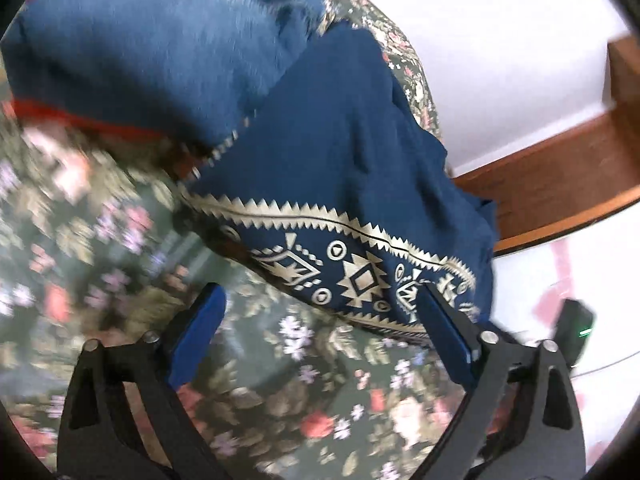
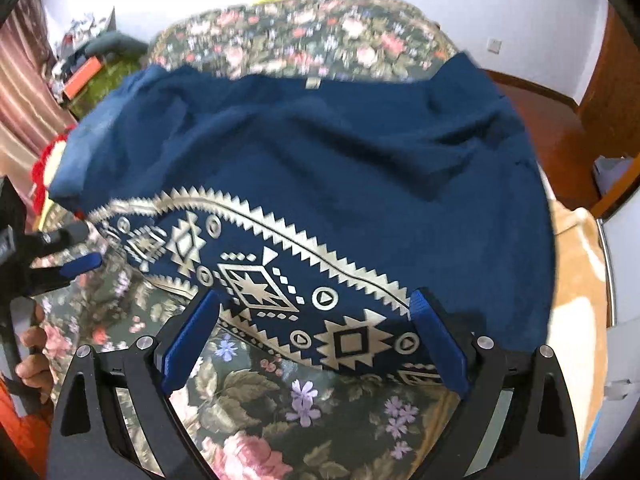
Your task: Fold large clothes
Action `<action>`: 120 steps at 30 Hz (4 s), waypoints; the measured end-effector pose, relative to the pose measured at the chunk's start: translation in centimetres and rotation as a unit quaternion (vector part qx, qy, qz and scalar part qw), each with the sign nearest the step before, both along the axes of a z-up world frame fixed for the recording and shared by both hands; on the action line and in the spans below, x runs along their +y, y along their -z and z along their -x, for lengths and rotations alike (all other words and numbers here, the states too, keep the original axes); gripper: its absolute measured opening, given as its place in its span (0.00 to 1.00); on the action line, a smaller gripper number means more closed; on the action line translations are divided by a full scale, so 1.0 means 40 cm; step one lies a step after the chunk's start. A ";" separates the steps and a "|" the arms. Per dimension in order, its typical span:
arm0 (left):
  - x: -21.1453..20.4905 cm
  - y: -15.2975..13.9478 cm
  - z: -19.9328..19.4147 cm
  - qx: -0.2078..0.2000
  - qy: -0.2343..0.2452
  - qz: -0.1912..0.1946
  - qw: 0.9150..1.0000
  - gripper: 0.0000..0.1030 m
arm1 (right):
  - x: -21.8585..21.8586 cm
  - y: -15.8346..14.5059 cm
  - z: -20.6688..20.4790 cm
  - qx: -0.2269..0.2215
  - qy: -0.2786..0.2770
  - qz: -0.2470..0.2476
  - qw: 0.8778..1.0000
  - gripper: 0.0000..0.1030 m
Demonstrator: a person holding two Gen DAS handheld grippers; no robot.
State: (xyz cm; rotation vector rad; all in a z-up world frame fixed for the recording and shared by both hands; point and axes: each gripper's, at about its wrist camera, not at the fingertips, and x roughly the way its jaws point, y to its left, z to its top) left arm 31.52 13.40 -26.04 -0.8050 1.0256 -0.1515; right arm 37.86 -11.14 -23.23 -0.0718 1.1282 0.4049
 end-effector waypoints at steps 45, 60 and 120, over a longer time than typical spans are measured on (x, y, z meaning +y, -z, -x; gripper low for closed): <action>-0.088 -0.421 0.207 -0.183 -0.022 -0.259 0.948 0.13 | 0.185 -0.140 0.086 -0.023 -0.054 -0.042 0.997 1.00; -0.155 -0.368 0.170 -0.148 -0.008 -0.309 0.939 0.13 | 0.163 -0.026 0.092 0.056 -0.094 -0.058 0.992 1.00; -0.388 -0.218 0.035 -0.043 0.168 -0.294 0.940 0.99 | -0.148 -0.190 0.099 -0.036 0.017 -0.142 0.989 1.00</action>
